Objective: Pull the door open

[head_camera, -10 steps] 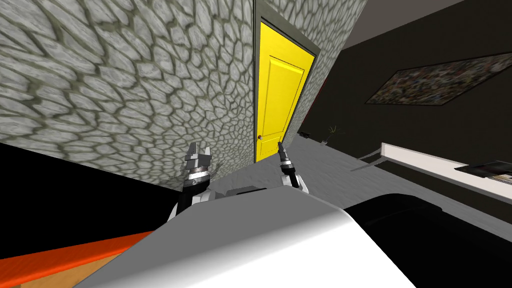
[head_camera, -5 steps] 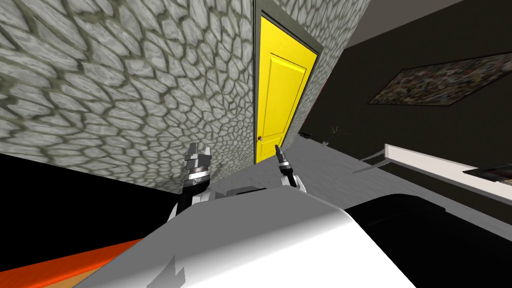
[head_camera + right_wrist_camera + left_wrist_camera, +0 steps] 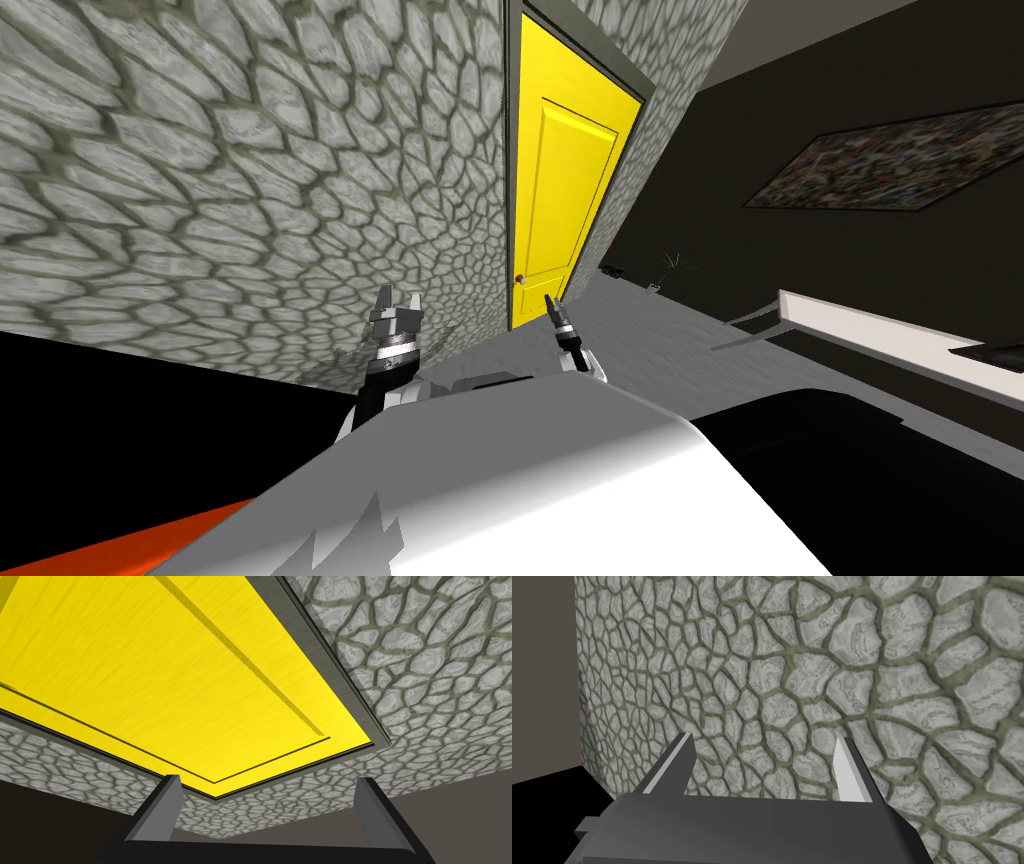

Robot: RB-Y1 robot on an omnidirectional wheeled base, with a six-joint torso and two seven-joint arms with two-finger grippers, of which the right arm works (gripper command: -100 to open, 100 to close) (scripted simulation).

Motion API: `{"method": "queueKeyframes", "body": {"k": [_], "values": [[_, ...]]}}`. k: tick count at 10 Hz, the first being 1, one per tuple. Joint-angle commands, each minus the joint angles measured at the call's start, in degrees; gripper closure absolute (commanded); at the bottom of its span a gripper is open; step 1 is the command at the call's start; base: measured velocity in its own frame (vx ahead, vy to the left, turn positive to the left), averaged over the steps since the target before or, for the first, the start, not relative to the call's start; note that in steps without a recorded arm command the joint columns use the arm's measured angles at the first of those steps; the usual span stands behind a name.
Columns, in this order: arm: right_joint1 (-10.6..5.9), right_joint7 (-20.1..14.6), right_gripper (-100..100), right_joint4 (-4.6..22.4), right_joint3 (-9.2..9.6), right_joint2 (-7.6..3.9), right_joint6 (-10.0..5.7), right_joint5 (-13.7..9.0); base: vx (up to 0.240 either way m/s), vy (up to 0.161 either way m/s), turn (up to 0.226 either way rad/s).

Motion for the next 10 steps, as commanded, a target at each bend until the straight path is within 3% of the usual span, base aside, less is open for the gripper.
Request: {"method": "queueKeyframes", "body": {"k": [1, 6, 10], "values": [[-0.95, 1.87, -100, 2.86, -0.09, -0.43, -0.92, 0.76, 0.074, -0.012, 0.007], [-3.18, 5.62, -100, 9.19, -0.28, -1.11, -2.87, 2.32, 0.066, -0.020, 0.005], [-6.14, 10.62, -100, 17.39, -0.53, -1.93, -5.47, 4.39, 0.090, -0.024, 0.007]]}}
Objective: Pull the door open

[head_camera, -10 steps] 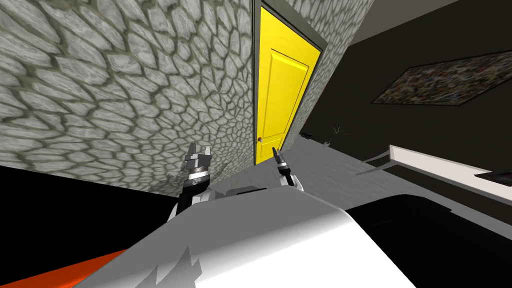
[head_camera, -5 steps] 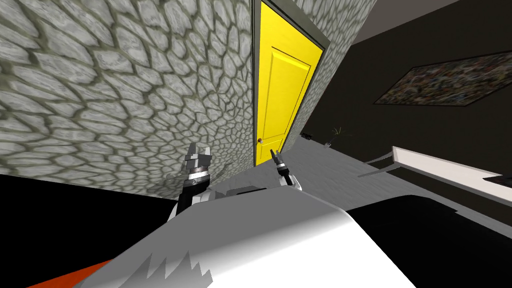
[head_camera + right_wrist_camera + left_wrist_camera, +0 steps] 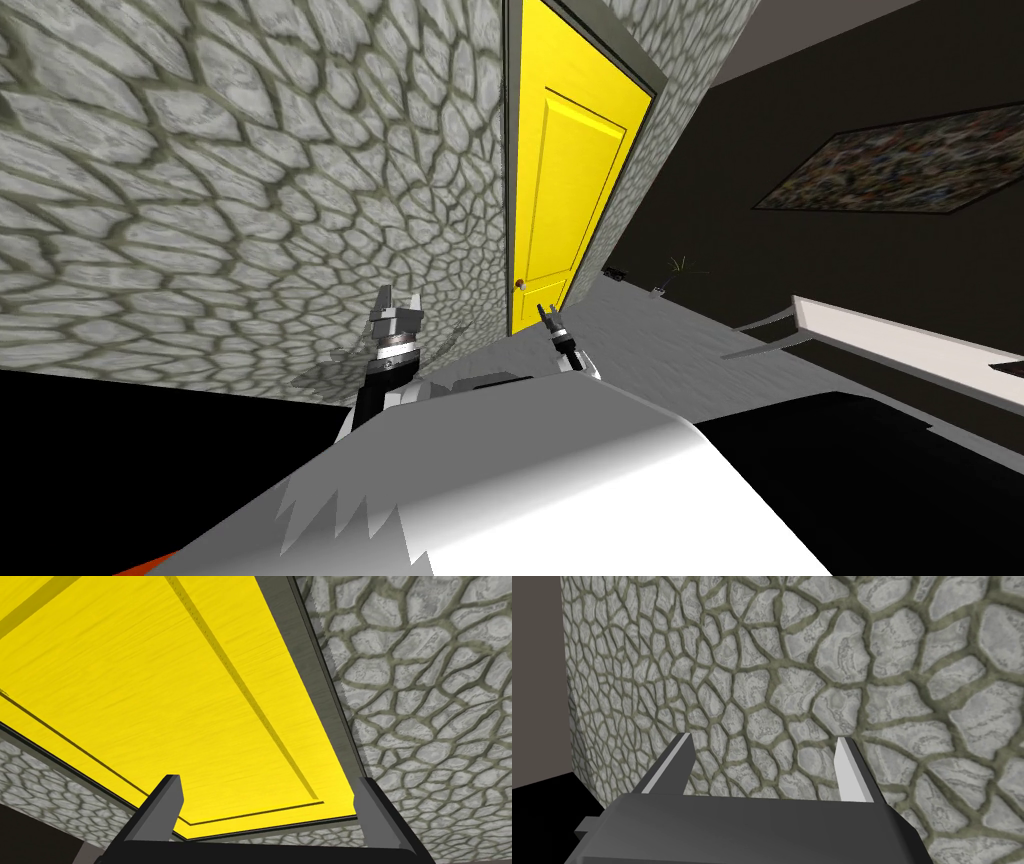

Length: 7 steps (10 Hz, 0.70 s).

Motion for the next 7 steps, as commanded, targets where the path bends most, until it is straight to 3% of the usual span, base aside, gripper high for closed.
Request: {"method": "queueKeyframes", "body": {"k": [1, 5, 7], "values": [[-1.21, 2.05, -100, 2.86, -0.10, -0.40, -0.89, 0.83, 0.097, -0.025, 0.010], [-2.65, 4.47, -100, 7.31, -0.22, -0.77, -2.16, 1.84, 0.064, -0.019, 0.004], [-4.04, 6.83, -100, 11.22, -0.34, -1.12, -3.39, 2.82, 0.069, -0.021, 0.004]]}}
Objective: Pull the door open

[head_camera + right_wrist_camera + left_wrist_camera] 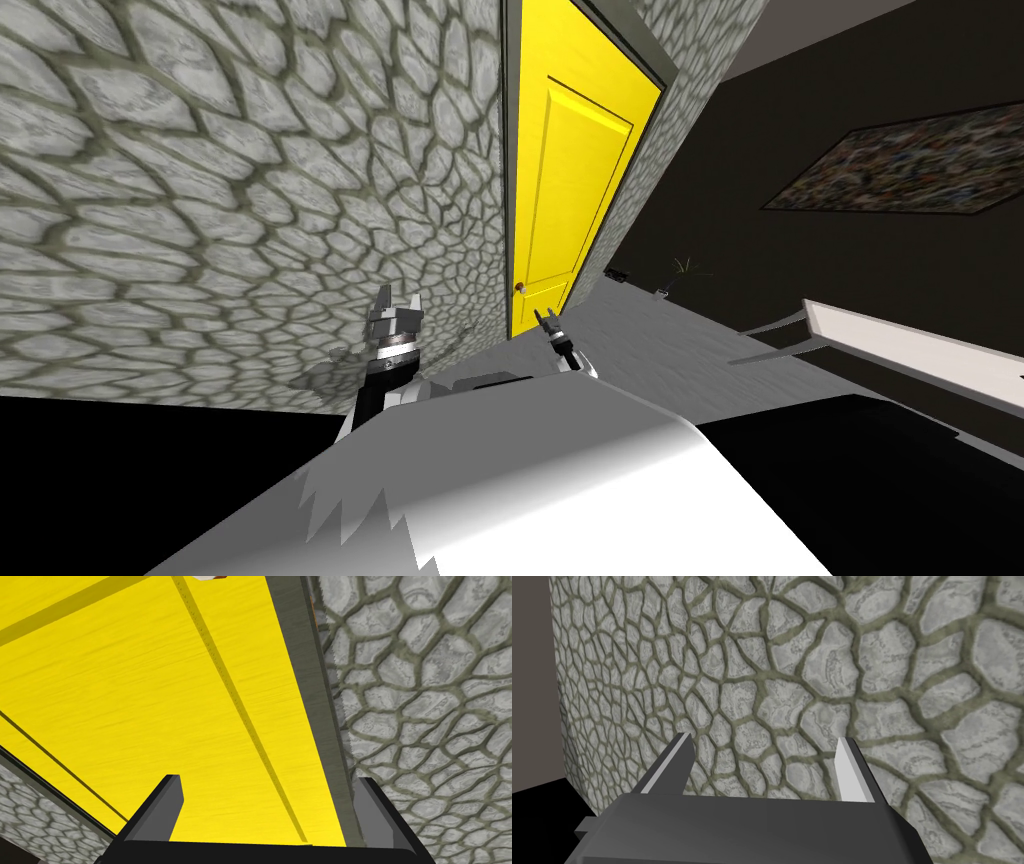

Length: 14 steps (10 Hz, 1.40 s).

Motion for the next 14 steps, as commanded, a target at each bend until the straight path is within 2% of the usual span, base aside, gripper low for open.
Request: {"method": "queueKeyframes", "body": {"k": [1, 5, 6, 12, 14], "values": [[-1.02, 1.97, -100, 2.86, -0.13, -0.32, -1.19, 0.73, 0.098, -0.040, 0.009], [-3.60, 6.32, -100, 10.31, -0.35, -0.94, -3.46, 2.54, 0.098, -0.024, 0.007], [-3.60, 6.32, -100, 10.47, -0.35, -0.94, -3.46, 2.54, 0.067, -0.013, 0.004], [-6.93, 11.94, -100, 19.84, -0.62, -1.68, -6.39, 4.88, 0.085, -0.019, 0.005], [-7.77, 13.36, -100, 22.20, -0.69, -1.86, -7.13, 5.46, 0.098, -0.022, 0.006]]}}
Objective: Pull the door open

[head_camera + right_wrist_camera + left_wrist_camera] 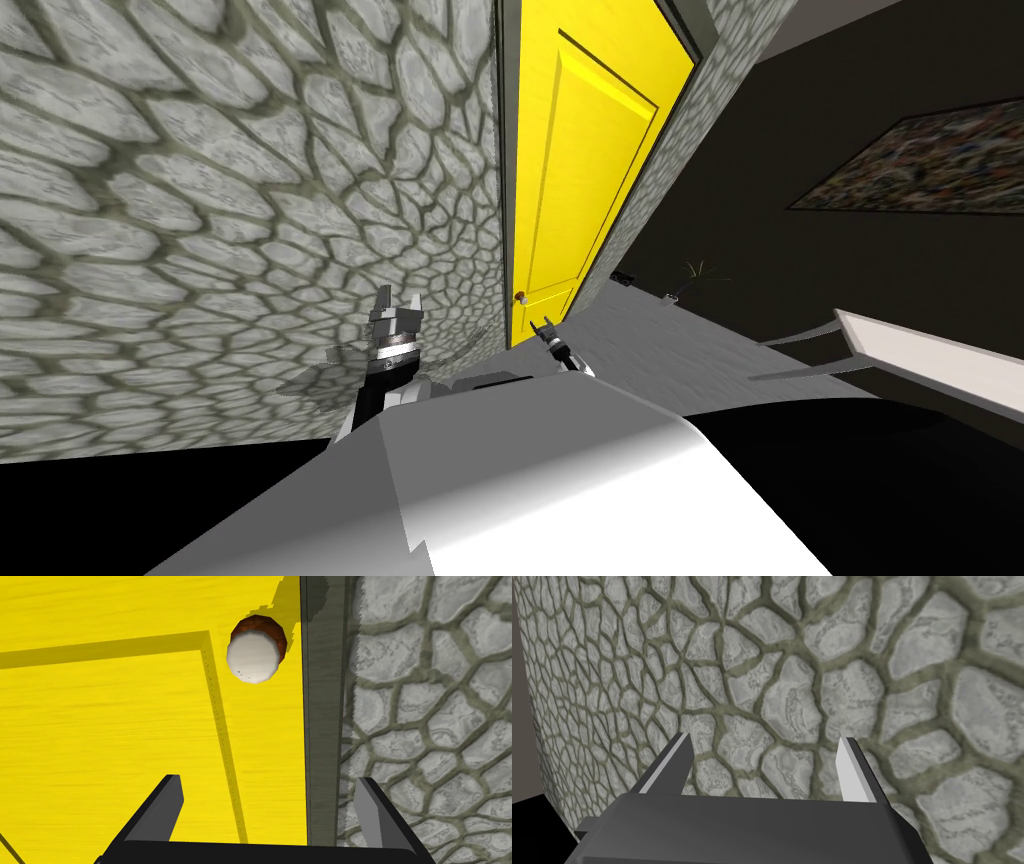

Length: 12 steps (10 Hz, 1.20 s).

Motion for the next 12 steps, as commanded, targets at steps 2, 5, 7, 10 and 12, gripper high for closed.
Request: {"method": "queueKeyframes", "body": {"k": [2, 5, 7, 10, 12], "values": [[-1.41, 2.31, -100, 3.87, -0.11, -0.42, -1.23, 0.98, 0.084, -0.027, 0.003], [-2.42, 4.03, -100, 6.73, -0.20, -0.63, -2.13, 1.70, 0.101, -0.019, 0.004], [-2.80, 4.35, -100, 7.67, -0.28, -0.68, -2.48, 1.76, 0.059, -0.014, 0.002], [-1.36, 3.84, -100, 10.69, -2.96, -3.80, -5.70, 0.06, 0.101, 0.167, 0.217], [-0.64, 3.40, -100, 12.06, -4.34, -5.38, -7.30, -0.92, 0.123, 0.107, 0.140]]}}
